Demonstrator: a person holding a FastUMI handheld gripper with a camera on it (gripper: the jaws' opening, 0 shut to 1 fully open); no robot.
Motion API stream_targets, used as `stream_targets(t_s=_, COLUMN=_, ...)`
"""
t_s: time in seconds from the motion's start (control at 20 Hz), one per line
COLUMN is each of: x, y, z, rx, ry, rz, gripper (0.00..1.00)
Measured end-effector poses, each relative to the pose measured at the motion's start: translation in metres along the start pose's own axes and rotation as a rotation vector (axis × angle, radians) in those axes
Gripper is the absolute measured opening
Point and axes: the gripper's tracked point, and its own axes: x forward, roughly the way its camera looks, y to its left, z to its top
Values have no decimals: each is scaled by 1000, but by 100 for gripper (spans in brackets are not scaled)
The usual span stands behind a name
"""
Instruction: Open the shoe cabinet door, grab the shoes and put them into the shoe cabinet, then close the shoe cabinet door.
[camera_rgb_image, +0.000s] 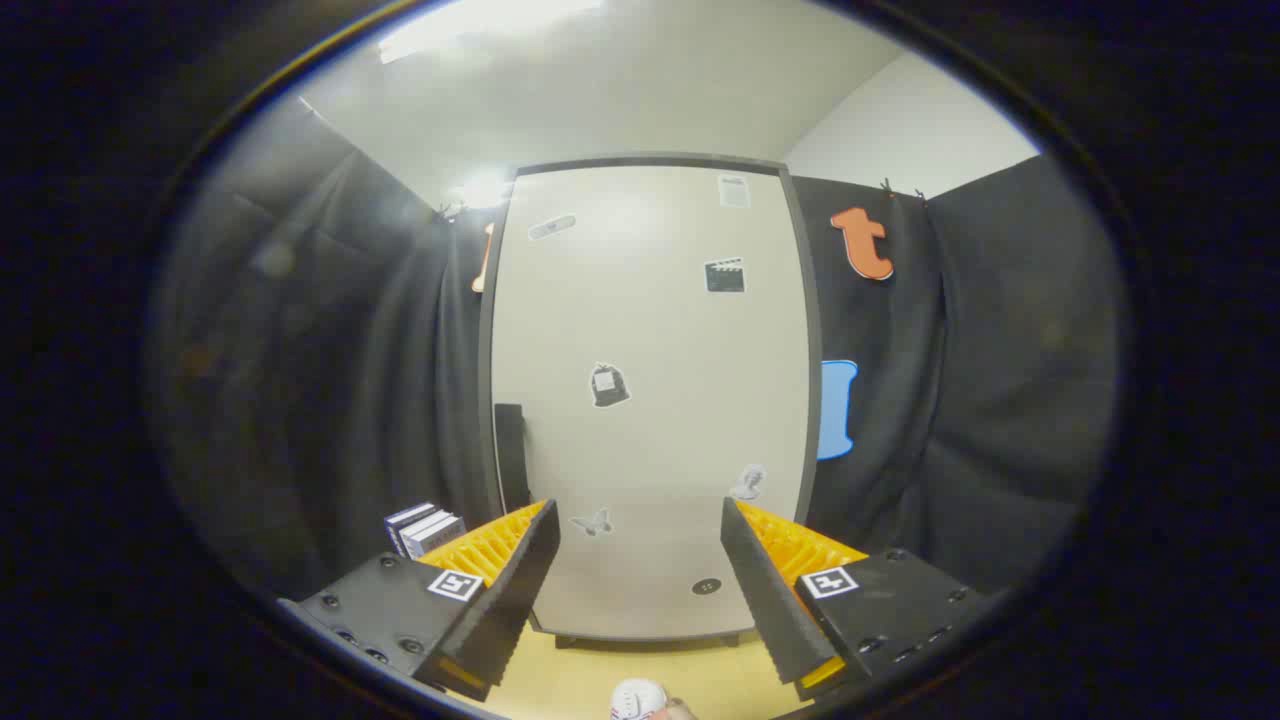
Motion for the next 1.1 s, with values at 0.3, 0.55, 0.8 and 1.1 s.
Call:
stream_targets(t_s=0.3, x=14, y=11, z=10, rx=16, ry=-12, rz=-8, gripper=99)
stream_targets(t_s=0.55, x=20, y=23, z=-6, rx=-135, ry=59, rz=-10, gripper=99)
stream_targets(t_s=0.8, x=19, y=34, z=8, rx=-130, ry=-10, rz=-6, gripper=99)
stream_targets(t_s=1.1, x=24, y=31, z=6, rx=-75, ry=-2, rz=-14, gripper=99)
